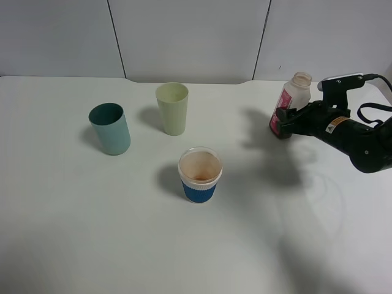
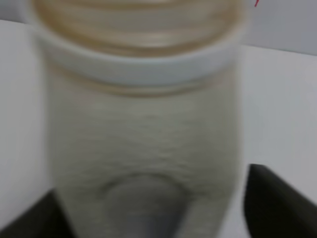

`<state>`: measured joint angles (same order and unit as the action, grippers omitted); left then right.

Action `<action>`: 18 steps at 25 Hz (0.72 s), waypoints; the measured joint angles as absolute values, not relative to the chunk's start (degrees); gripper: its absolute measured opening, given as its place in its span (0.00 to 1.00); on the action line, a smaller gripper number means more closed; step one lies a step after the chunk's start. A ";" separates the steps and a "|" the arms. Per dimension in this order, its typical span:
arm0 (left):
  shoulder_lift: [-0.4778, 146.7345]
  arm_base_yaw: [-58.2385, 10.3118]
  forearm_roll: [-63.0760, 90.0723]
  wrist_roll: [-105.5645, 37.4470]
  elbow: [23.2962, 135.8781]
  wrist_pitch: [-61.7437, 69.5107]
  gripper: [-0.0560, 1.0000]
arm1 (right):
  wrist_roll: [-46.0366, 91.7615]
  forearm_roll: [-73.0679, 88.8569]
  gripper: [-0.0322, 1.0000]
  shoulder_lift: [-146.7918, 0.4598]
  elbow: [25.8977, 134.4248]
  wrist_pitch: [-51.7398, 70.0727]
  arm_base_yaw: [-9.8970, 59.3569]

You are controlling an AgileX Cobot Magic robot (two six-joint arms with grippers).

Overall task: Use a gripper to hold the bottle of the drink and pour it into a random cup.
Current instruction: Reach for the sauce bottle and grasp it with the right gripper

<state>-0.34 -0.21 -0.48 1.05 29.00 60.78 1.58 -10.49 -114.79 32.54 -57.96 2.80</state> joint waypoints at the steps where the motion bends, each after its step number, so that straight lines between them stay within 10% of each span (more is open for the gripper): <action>1: -0.34 -0.21 -0.48 1.05 29.00 60.78 0.93 | 1.58 -10.49 0.57 -114.79 32.54 -57.96 2.87; 4: -0.34 -0.21 -0.48 1.05 29.00 60.78 0.93 | 1.58 -10.49 0.38 -114.79 32.54 -57.63 2.86; 18: -0.34 -0.21 -0.48 1.05 29.00 60.78 0.93 | 0.66 -10.46 0.38 -114.60 32.73 -55.83 3.87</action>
<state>-0.34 -0.21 -0.48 1.05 29.00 60.78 0.66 -10.46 -114.60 32.73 -55.83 3.87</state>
